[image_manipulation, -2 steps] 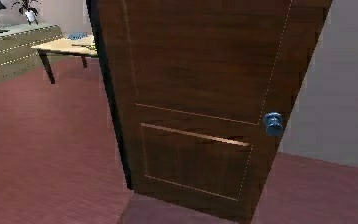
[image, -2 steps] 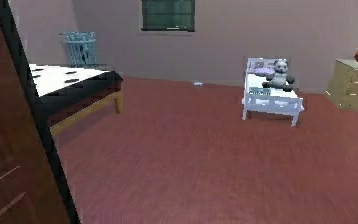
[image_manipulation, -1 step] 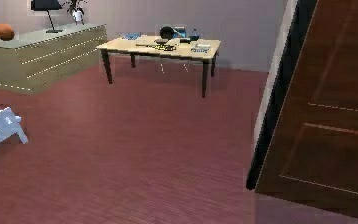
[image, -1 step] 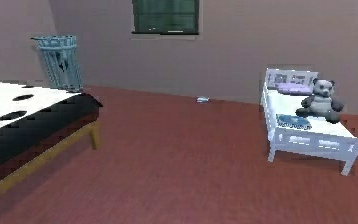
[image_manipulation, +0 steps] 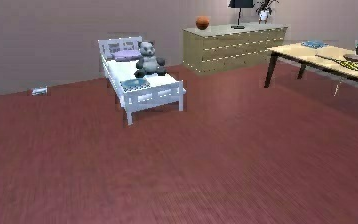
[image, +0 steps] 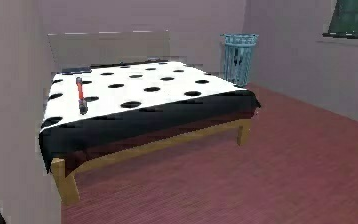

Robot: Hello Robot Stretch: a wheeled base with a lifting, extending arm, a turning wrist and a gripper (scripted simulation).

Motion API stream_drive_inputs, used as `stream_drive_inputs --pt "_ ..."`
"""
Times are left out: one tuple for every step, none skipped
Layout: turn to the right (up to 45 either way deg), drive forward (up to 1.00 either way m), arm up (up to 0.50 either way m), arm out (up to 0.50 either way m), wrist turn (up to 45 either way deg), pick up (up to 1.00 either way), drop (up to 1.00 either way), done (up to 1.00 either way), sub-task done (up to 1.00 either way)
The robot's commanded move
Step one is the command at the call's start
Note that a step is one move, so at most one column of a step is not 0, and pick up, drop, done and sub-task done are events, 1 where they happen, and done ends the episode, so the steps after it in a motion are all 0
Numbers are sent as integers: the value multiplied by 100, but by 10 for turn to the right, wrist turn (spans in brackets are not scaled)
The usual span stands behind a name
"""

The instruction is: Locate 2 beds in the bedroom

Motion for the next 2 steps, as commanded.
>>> stream_drive_inputs --pt "0 85 0 0 0 0 0 0 0" --pt "-150 0 0 0 0 0 0 0 0"
